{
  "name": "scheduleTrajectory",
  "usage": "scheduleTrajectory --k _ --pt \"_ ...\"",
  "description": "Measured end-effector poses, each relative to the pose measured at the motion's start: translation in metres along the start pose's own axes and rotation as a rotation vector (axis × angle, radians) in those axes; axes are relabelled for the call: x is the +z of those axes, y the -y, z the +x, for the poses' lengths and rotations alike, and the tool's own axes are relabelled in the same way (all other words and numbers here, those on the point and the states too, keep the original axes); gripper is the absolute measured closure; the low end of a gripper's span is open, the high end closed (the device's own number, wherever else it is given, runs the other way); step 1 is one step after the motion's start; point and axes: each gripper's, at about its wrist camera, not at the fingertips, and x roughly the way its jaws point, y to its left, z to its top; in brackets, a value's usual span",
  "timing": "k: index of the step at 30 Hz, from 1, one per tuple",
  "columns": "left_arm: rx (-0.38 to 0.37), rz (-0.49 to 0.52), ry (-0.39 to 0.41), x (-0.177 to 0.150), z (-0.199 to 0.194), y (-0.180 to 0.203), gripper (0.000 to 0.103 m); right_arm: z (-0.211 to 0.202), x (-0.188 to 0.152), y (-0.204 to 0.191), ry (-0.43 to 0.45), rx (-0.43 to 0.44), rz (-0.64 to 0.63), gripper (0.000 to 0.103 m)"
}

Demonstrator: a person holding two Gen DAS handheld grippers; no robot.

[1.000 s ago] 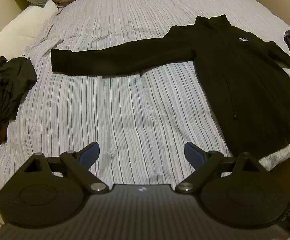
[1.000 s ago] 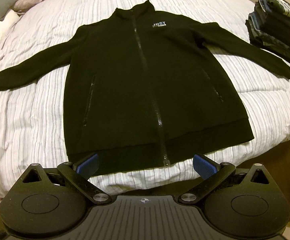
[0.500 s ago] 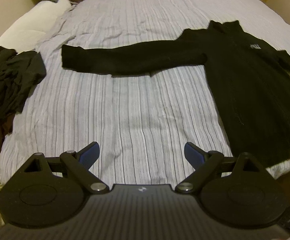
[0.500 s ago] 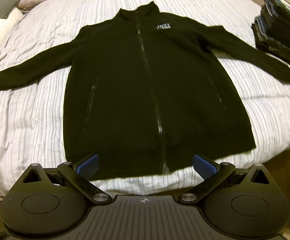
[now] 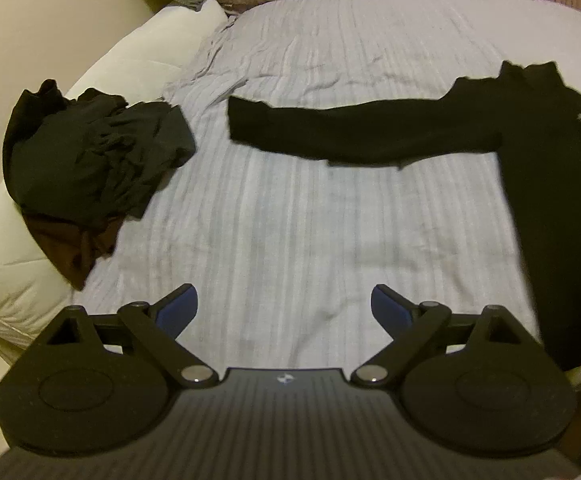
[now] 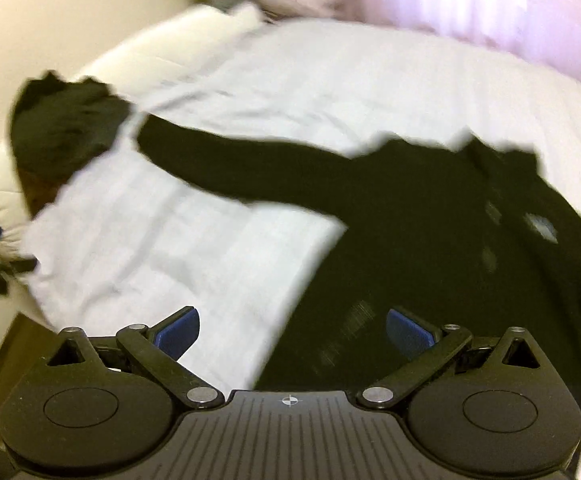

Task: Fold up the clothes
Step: 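Grasp the sleeve cuff with the right gripper and lift it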

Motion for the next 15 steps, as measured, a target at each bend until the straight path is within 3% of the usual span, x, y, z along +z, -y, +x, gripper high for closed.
scheduleTrajectory --k 5,7,8,9,10,15 --pt "-0.008 0.031 0.029 0.017 0.044 -0.042 0.011 0.044 0.052 -0.058 0.077 0.115 -0.147 0.001" --pt "-0.025 0.075 0.049 0.03 0.065 -0.058 0.011 0.076 0.067 -0.079 0.075 0.116 -0.192 0.001" --pt "-0.03 0.103 0.059 0.036 0.076 -0.066 0.011 0.093 0.073 -0.088 0.07 0.113 -0.214 0.007" --pt "-0.035 0.131 0.068 0.043 0.086 -0.073 0.011 0.11 0.079 -0.098 0.066 0.11 -0.237 0.02" --pt "-0.038 0.158 0.076 0.05 0.096 -0.08 0.011 0.127 0.085 -0.107 0.061 0.107 -0.259 0.024" --pt "-0.033 0.154 0.095 0.06 0.127 -0.114 0.011 0.211 0.117 -0.155 0.037 0.09 -0.372 0.024"
